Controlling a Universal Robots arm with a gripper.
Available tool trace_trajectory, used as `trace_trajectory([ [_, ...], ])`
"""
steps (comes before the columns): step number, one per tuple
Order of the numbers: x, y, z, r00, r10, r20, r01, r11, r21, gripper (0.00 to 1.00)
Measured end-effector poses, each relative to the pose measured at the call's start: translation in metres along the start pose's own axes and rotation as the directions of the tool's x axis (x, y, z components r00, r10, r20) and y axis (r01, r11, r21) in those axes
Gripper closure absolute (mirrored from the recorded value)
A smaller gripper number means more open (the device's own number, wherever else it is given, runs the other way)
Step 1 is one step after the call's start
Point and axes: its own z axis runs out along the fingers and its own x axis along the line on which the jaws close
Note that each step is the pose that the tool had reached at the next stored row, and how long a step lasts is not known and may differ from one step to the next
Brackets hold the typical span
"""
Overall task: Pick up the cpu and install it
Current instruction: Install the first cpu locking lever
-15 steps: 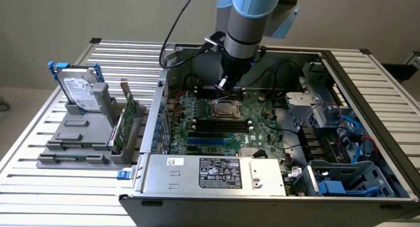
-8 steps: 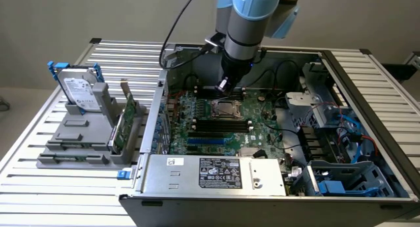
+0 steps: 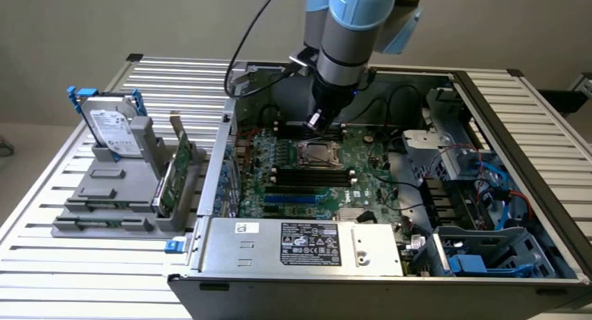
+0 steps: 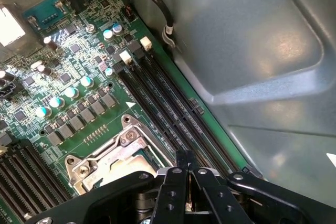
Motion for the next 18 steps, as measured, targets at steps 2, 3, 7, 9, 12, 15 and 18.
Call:
trace_trajectory([
  [2, -0.0003, -0.0004, 0.0002, 1.0, 0.0, -0.0016, 0.0, 1.0, -0.0019, 0.89],
  [3, -0.0005, -0.0008, 0.0004, 1.0, 0.001, -0.0019, -0.001, 1.0, -0.0024, 0.89],
  [7, -0.0017, -0.0027, 0.0011, 1.0, 0.001, -0.0022, -0.001, 1.0, -0.0031, 0.89],
  [9, -0.002, -0.0032, 0.0016, 1.0, 0.001, -0.0024, -0.001, 1.0, -0.0032, 0.89],
  [12, -0.0021, -0.0038, 0.0025, 1.0, 0.001, -0.0028, -0.001, 1.0, -0.0038, 0.89],
  [15, -0.0021, -0.0047, 0.0043, 1.0, 0.002, -0.0073, -0.002, 1.0, -0.0089, 0.89],
  [18, -0.0018, -0.0061, 0.0057, 0.9999, 0.004, -0.0121, -0.004, 0.9999, -0.0149, 0.89],
])
